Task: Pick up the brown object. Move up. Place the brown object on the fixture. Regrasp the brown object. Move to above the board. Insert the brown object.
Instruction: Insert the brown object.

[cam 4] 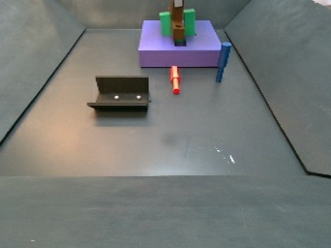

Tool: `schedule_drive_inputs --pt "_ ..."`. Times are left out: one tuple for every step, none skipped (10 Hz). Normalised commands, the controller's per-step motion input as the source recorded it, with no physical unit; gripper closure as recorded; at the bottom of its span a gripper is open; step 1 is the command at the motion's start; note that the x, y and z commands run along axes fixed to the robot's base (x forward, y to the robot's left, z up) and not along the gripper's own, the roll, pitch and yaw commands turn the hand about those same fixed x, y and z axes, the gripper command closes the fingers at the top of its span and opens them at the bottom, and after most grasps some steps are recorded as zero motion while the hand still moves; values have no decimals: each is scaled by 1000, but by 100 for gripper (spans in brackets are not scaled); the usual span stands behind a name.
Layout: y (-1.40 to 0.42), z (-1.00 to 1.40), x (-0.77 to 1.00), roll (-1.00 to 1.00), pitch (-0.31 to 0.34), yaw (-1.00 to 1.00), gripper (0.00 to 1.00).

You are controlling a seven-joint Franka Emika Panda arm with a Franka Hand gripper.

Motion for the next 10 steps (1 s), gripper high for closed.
schedule_drive_inputs --pt "31 -80 -17 9 0 0 100" --pt "69 -69 -126 0 0 0 100" --pt "54 -83 -177 0 0 -29 100" --pt "29 -94 -220 0 0 -40 100" --pt "3 -71 -220 0 1 -37 100" --pt "0 -54 -83 0 10 -37 100" --pt "0 -77 -40 0 17 -23 100" --pt "0 -26 0 0 61 -54 100" --pt "11 -77 17 -4 74 -109 100" --pt "60 -129 0 -29 59 -143 100"
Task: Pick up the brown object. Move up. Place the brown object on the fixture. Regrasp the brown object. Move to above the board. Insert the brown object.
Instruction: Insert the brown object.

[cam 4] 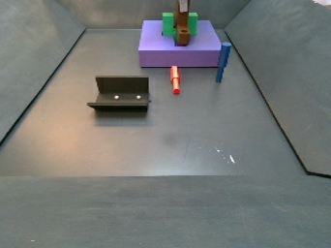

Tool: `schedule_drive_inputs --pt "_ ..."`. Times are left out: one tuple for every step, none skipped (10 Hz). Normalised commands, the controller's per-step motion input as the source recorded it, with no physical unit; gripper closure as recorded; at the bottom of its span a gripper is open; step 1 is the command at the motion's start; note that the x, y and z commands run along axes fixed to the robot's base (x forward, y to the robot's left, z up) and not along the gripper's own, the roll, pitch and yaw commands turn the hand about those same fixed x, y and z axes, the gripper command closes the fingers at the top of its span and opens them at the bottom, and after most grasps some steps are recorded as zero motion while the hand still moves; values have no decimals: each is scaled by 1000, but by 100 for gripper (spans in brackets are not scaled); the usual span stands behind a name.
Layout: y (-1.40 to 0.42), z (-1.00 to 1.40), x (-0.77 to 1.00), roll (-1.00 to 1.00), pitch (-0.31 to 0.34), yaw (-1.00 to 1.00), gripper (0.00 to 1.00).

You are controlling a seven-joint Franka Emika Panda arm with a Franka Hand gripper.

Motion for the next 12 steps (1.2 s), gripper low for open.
schedule_drive_inputs --pt "51 -146 37 -56 77 -137 100" --pt "0 -157 117 -40 96 -203 100" --pt "0 -143 154 -14 109 -277 100" --pt "0 -97 206 -9 124 -300 100" --pt "0 -74 211 -3 131 -246 100" --pt "0 -57 217 -1 127 -194 100" --pt "0 -74 129 0 100 -137 100" --pt "0 -111 0 0 21 0 100" --pt "0 -146 -51 67 0 0 100" --pt "-74 -211 -17 204 0 0 100" --pt "-151 -260 0 291 0 11 100" --pt "-171 -294 0 326 0 63 100"
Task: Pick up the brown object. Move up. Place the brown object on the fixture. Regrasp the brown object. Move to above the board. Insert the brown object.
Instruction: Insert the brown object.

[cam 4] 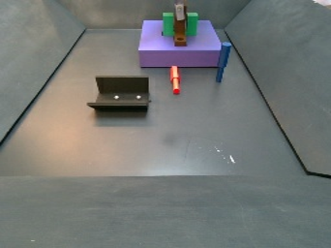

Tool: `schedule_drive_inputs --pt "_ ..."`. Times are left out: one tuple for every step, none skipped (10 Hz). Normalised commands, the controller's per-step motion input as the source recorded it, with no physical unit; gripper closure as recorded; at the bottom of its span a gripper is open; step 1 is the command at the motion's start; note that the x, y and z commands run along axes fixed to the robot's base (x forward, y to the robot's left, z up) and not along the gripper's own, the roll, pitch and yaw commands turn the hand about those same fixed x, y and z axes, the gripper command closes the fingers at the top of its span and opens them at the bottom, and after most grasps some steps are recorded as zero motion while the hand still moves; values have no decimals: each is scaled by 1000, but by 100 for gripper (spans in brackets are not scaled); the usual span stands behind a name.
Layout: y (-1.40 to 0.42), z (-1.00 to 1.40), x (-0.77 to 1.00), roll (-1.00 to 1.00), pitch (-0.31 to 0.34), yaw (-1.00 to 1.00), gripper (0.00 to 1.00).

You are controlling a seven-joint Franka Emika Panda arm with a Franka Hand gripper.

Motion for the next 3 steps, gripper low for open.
schedule_drive_inputs --pt "-163 -311 0 317 0 143 100" --pt "-106 -326 0 269 0 120 100" --pt "0 0 0 0 0 0 100"
